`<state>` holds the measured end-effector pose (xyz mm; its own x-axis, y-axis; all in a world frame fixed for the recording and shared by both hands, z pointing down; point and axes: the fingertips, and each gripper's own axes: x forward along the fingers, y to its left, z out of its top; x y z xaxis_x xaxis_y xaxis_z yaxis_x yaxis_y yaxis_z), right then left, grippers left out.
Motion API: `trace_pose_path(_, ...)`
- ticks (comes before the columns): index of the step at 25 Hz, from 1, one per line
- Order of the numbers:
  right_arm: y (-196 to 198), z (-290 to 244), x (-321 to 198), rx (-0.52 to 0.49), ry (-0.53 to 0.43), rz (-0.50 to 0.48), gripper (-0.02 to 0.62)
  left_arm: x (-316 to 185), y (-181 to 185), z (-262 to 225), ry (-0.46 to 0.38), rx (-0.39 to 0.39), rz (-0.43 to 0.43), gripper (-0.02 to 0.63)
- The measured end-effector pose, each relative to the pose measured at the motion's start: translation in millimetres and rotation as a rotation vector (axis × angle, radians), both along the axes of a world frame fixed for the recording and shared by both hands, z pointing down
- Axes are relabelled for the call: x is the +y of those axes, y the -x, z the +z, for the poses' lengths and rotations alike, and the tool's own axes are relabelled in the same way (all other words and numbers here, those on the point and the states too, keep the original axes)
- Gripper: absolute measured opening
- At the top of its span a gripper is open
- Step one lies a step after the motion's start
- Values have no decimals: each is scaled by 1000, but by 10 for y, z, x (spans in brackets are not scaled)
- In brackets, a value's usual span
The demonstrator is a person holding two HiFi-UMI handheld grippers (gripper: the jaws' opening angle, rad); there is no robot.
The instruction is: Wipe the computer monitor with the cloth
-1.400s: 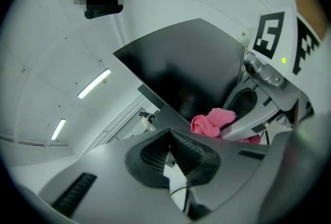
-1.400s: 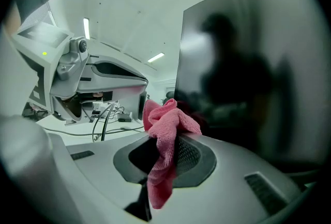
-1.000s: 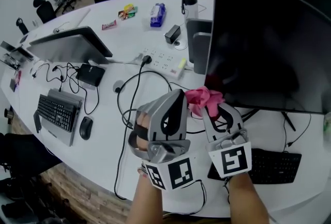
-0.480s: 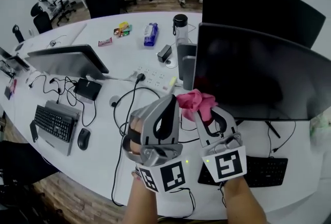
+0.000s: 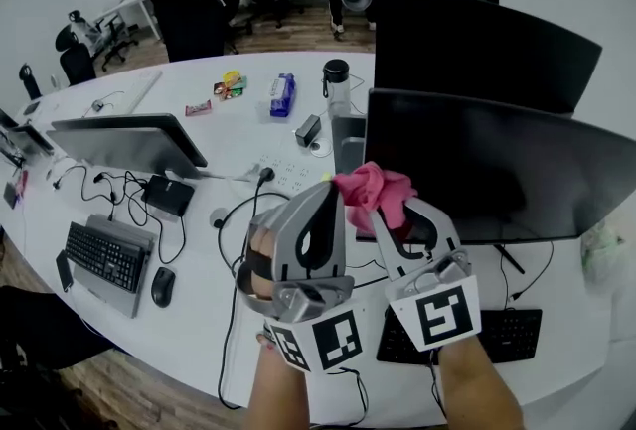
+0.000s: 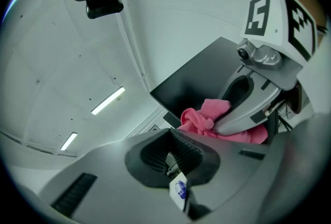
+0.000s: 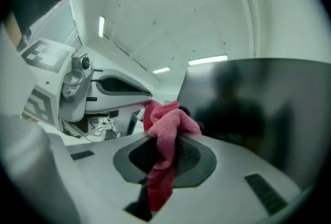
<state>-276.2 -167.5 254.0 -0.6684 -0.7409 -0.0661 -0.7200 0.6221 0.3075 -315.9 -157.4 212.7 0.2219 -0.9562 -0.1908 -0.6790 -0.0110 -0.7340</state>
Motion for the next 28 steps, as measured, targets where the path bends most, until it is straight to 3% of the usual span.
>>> trace_pose_path(21,34,-1214,-154,-34,-166,50,63,-139,-46,-850,-126,38,71,3)
trace_pose_path(28,-112,-1302,-126,-55,-166,54,63,-141,-247,-935,-133,38,96,3)
